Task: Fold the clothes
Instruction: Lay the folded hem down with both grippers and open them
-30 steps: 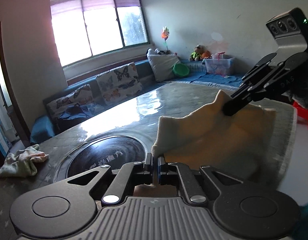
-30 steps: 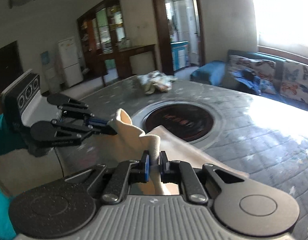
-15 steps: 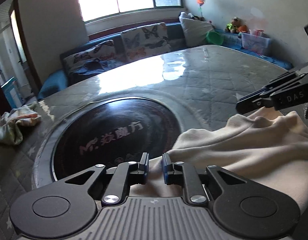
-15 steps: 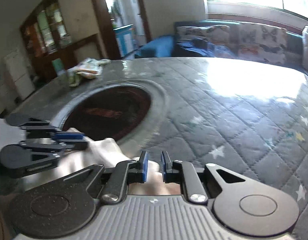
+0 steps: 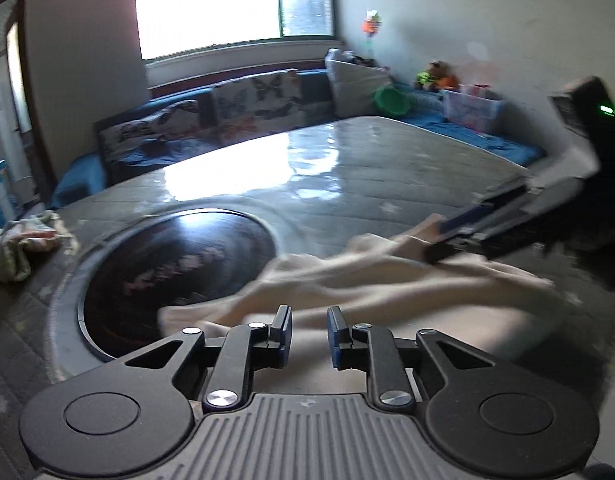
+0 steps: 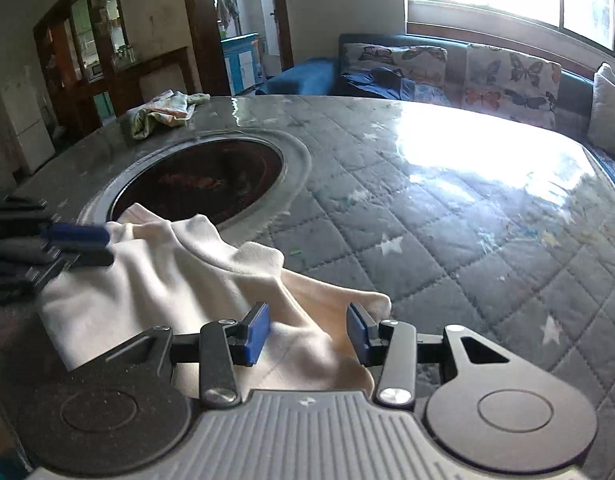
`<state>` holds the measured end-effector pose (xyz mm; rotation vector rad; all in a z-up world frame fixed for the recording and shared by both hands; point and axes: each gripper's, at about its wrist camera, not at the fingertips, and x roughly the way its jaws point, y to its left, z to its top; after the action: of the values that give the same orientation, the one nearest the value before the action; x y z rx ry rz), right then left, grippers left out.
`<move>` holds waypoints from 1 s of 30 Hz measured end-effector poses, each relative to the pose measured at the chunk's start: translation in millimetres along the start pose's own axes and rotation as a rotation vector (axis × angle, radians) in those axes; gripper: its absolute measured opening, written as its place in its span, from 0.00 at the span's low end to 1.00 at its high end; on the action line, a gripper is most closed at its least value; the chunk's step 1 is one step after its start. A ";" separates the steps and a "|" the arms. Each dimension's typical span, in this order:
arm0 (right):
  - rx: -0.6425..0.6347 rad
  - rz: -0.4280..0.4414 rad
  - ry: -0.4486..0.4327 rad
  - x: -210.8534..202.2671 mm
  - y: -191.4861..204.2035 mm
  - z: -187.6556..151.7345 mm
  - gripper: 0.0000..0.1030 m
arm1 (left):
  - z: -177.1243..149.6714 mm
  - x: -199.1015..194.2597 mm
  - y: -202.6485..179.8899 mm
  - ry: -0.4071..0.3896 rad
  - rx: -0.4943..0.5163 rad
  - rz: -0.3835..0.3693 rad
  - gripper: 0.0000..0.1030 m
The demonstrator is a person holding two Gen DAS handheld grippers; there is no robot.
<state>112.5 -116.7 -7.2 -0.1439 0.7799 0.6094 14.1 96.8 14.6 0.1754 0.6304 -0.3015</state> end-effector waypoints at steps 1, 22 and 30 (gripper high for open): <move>-0.006 -0.002 0.002 1.3 1.1 -0.9 0.41 | -1.7 -0.2 -4.5 0.003 0.006 -0.004 0.27; -0.097 -0.062 -0.092 -2.0 25.1 15.3 0.17 | -5.9 12.6 1.5 0.028 -0.037 0.004 0.32; -0.114 0.045 -0.031 35.3 49.5 31.0 0.18 | -11.3 11.5 -2.9 0.033 -0.046 0.003 0.35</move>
<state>123.1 -49.4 -5.0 -0.2216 0.7206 0.6978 15.7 94.3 -1.5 0.1376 0.6689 -0.2819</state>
